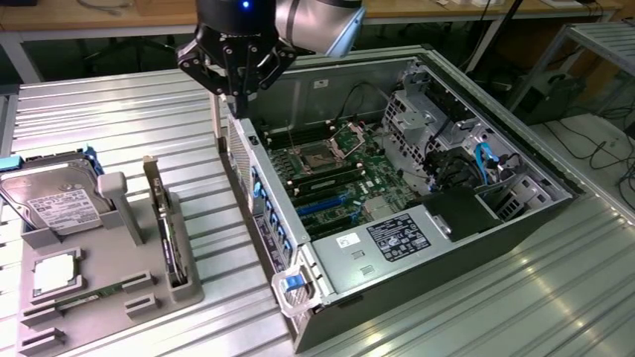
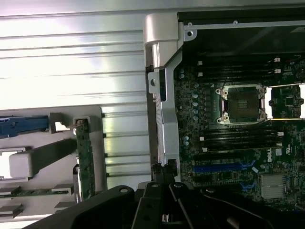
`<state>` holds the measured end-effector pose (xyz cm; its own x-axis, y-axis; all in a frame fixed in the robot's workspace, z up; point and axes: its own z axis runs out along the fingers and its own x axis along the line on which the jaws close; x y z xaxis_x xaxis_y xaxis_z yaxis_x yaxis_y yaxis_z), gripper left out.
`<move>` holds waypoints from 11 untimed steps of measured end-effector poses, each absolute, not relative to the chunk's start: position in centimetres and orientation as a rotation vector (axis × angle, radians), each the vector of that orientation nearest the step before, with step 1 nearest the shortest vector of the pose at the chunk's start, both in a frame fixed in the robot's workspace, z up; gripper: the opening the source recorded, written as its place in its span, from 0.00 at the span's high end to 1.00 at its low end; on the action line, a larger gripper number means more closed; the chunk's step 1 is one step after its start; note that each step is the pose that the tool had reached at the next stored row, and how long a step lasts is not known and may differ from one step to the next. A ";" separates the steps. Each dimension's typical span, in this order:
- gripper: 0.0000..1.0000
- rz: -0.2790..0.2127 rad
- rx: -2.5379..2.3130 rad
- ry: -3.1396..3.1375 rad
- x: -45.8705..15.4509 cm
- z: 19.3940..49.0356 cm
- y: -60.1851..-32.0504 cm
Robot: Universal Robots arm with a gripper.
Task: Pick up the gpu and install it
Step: 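Reach for the gpu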
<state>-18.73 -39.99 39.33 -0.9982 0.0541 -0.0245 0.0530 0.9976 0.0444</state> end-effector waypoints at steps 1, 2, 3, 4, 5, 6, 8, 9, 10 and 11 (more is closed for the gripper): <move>0.89 0.068 0.083 3.114 -18.8 39.3 -40.0; 0.89 0.068 0.082 3.114 -18.9 39.3 -40.0; 0.89 0.068 0.081 3.114 -19.0 39.3 -40.0; 0.89 0.068 0.080 3.114 -19.1 39.3 -40.0; 0.89 0.068 0.079 3.114 -19.2 39.3 -40.0; 0.89 0.068 0.078 3.114 -19.3 39.3 -40.0; 0.89 0.068 0.076 3.114 -19.5 39.3 -40.0; 0.89 0.068 0.075 3.114 -19.6 39.3 -40.0; 0.89 0.068 0.074 3.114 -19.7 39.3 -40.0; 0.89 0.068 0.073 3.114 -19.8 39.3 -40.0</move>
